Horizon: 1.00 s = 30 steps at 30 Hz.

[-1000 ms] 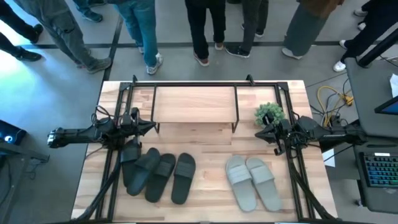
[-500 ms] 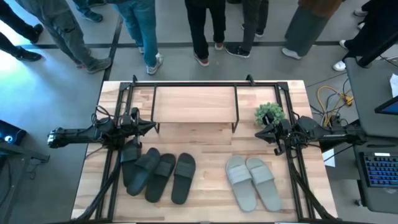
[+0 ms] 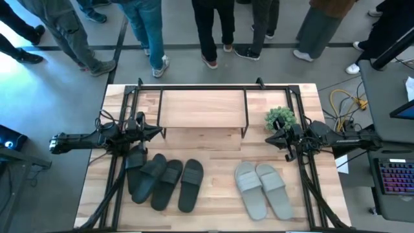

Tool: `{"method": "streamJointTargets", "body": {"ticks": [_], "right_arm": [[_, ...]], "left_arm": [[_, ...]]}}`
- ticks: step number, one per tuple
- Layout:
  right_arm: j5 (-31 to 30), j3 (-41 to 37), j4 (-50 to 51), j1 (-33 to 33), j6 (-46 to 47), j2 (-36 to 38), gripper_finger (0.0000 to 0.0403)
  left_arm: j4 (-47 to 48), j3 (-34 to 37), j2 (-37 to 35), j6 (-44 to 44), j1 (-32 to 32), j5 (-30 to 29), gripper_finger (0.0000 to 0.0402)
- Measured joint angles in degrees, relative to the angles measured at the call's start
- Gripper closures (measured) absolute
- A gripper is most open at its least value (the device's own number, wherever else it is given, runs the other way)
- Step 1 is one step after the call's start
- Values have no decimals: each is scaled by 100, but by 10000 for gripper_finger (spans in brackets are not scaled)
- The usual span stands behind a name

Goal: Pick and place slides into the shelf

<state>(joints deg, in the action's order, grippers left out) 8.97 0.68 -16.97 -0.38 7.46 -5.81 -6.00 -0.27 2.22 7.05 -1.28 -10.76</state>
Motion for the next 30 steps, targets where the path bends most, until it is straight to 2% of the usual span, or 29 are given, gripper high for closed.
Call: {"method": "streamJointTargets", "body": {"ticks": [2,5,12,16,19,24,26,30], "right_arm": [[-39,-2,-18,2,69,1,394],[-154,-2,-257,2,718,-1,394],[-193,-2,-1068,2,3307,-1,394],[-684,-2,-1547,2,4392,1,394],[-1253,-2,-1547,2,4458,-2,394],[-2037,-2,-1543,2,4274,-71,394],[-2403,-2,-1494,2,4222,-76,394],[-2799,-2,-1489,2,4244,-110,394]], "left_arm": [[1,0,0,0,2,0,402],[1,0,0,0,0,0,402],[2,0,0,0,2,0,402],[-25,0,1,-2,2,-188,402],[-318,0,0,426,0,-311,402],[-1319,0,0,2221,2,-317,402],[-1719,0,0,2352,2,-453,402],[-2454,4,-4,2258,0,-1170,402]]}}
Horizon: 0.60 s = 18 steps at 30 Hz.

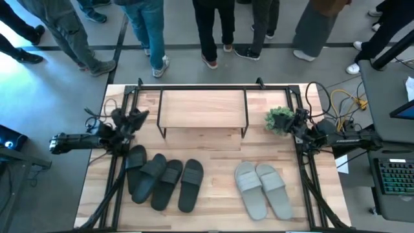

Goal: Pick and place slides into the shelf
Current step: Put the black slide on the shelf

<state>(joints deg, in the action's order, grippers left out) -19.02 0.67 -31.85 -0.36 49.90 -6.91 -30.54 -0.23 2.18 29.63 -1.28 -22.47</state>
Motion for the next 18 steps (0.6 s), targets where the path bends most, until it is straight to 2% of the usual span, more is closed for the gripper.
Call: {"method": "streamJointTargets", "body": {"ticks": [6,13,15,18], "right_arm": [[-548,0,-181,0,-172,-34,394],[-611,0,-525,0,-252,-37,394],[-608,0,-531,0,-118,-40,394],[-446,0,-531,0,-42,-43,394]], "left_arm": [[-1174,0,8,-3,0,-207,402],[-2590,0,14,-57,0,-426,402],[-2603,-37,29,-62,0,-856,402],[-2336,-207,137,-297,0,-972,402]]}}
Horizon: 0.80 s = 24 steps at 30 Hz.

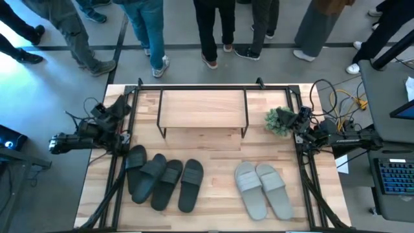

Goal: Pick and place slides into the shelf
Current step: Put the black slide on the shelf

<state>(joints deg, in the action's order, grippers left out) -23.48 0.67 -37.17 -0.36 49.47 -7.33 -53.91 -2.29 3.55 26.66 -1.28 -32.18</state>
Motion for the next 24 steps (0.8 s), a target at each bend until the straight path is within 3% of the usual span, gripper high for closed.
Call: {"method": "streamJointTargets", "body": {"ticks": [6,9,16,20,24], "right_arm": [[330,0,-93,2,4,-10,386],[573,0,-132,0,30,-79,372],[441,42,-52,2,-408,-584,329],[-220,379,38,7,-1046,-785,309],[-597,991,1257,4,-1570,-772,294]], "left_arm": [[878,-917,823,-328,0,44,402],[1951,-1619,1502,-605,0,100,402],[7212,-3796,3037,-456,-2,147,402],[9409,-5073,3938,-588,-2,28,402],[11180,-6086,4604,-755,-2,30,402]]}}
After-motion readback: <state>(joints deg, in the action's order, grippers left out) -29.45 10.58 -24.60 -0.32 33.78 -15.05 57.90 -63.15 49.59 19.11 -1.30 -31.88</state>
